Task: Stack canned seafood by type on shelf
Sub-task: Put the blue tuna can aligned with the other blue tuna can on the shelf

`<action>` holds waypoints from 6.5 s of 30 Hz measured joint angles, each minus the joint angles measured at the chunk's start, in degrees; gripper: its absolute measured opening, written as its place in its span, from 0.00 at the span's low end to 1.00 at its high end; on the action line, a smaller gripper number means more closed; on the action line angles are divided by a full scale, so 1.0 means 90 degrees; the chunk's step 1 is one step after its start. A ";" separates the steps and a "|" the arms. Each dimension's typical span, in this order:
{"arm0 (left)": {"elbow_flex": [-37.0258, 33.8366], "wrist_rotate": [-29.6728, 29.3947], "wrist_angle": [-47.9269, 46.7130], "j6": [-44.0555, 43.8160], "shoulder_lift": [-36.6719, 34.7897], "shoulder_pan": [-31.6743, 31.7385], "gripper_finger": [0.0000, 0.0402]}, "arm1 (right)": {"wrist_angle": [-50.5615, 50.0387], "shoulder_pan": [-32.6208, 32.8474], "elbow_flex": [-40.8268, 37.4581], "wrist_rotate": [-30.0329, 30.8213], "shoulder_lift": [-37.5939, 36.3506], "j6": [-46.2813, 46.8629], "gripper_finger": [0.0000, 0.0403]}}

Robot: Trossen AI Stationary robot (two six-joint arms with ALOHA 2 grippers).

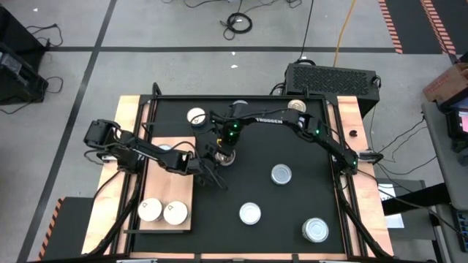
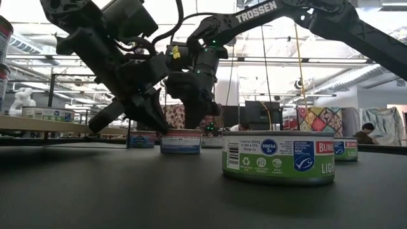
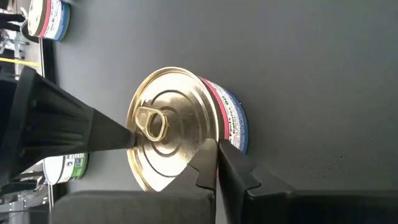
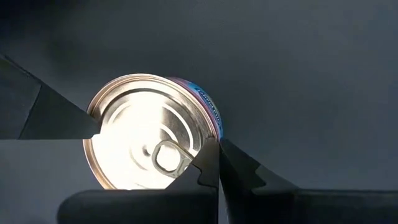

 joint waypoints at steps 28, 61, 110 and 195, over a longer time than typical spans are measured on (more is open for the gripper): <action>0.0254 -0.0978 -0.0529 0.0122 0.0029 -0.0228 0.00 | -0.0238 -0.0123 -0.2287 0.0631 -0.2008 -0.0398 0.00; 0.1099 -0.0034 -0.1226 -0.0744 0.0017 -0.0151 0.16 | 0.4893 0.0267 -0.8830 0.0625 -0.7430 0.2087 0.00; 0.1082 -0.0794 -0.1133 -0.0845 -0.0067 -0.0141 0.00 | 0.4941 0.0265 -0.8825 0.0650 -0.7428 0.1957 0.00; 0.0137 0.0848 -0.6140 -0.2456 -0.4175 -0.2799 0.00 | 0.5124 0.0578 -0.8823 0.1474 -0.7425 0.3080 0.00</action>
